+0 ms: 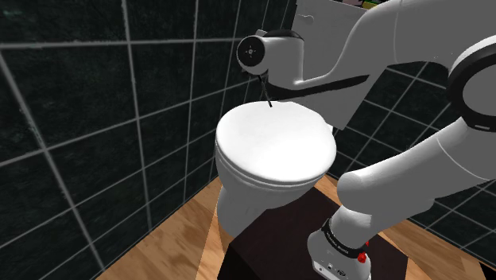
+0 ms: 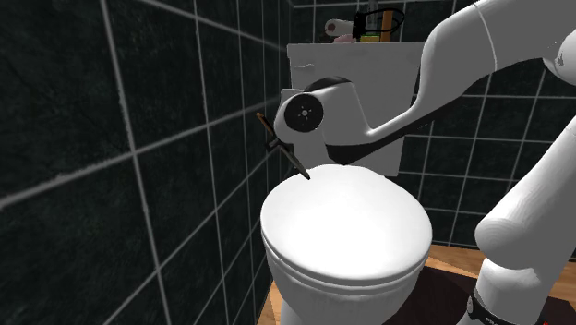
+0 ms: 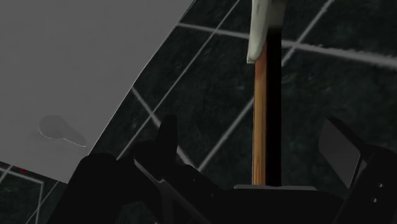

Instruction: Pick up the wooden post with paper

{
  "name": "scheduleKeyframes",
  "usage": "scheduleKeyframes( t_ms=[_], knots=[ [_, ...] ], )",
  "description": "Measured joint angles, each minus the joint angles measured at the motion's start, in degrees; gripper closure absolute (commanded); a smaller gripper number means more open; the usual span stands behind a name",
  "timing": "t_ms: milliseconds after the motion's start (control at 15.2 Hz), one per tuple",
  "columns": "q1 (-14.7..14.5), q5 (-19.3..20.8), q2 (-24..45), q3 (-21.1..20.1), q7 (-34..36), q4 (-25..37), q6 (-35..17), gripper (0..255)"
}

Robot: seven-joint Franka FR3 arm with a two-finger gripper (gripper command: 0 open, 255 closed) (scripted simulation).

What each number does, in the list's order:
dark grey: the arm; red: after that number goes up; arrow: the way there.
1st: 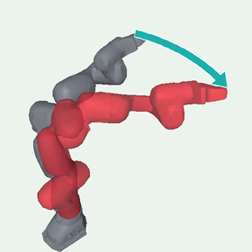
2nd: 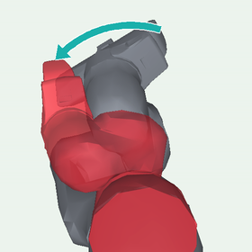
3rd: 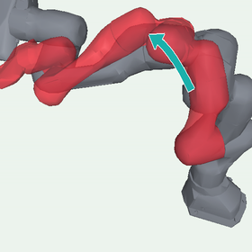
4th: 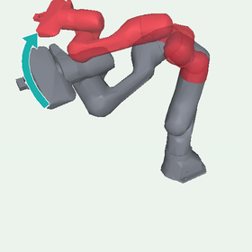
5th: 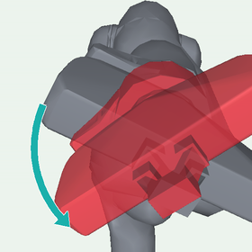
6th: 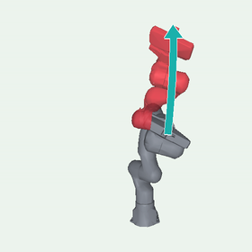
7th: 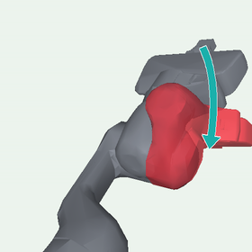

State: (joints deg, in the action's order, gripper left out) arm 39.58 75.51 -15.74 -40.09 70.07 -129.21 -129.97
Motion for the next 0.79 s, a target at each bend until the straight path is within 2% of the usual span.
scheduleKeyframes(
  t_ms=[396, 462, 792],
  knots=[
    [0.86, 4.36, 2.83, -1.73, 5.37, -1.08, 1.22, 0],
    [0.89, 4.57, 2.96, -1.82, 5.66, -1.19, 1.28, 255],
    [0.91, 4.76, 3.07, -1.89, 5.92, -1.27, 1.34, 255]
  ],
)
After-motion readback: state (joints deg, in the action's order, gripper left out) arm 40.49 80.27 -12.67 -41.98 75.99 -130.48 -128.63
